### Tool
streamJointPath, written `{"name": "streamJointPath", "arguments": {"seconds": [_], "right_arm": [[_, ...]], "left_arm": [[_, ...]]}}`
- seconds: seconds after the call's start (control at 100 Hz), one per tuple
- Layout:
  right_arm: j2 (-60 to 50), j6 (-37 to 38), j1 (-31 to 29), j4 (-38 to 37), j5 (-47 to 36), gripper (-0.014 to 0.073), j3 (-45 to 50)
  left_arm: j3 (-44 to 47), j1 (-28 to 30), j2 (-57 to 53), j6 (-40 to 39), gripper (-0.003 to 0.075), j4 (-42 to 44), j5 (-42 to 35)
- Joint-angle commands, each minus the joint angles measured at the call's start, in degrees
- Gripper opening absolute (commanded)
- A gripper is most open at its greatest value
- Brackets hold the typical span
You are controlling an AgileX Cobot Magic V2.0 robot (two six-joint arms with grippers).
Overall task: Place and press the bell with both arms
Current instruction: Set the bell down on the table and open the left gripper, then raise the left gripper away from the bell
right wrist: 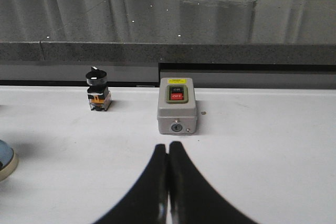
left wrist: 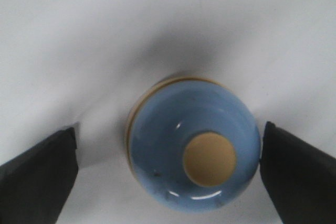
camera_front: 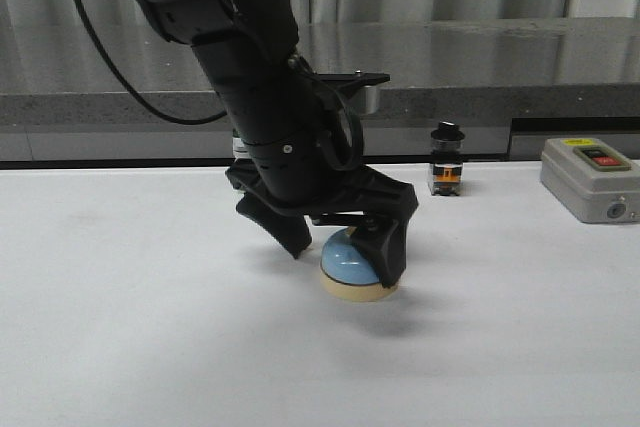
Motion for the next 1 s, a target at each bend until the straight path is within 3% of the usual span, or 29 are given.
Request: {"name": "streamJointPath", "arguments": {"seconds": [0.0,0.5,0.72,0.99], "right_arm": [[-1.0,-0.5,-0.3,-0.1,-4.9,-0.0060,-0.8],[-1.0,-0.5,-0.3,-0.1,-4.9,-0.0060,-0.8],[-1.0,-0.5,-0.3,-0.1,-4.9,-0.0060,-0.8],[-1.0,-0.5,-0.3,-0.1,-4.9,-0.0060,-0.8]], "left_arm": [[-1.7,0.0,-5.1,-0.3,0.0673,-0.5,-1.1],[-1.5,2.0,-18.7,-0.3,0.0672,-0.1,-2.7],[1.9,9.0,-28.6,-0.4,0.0671,-0.1,-3.5],[16.5,21.1,-42.7,-1.5,0.0671,-0.3,-8.7]]}}
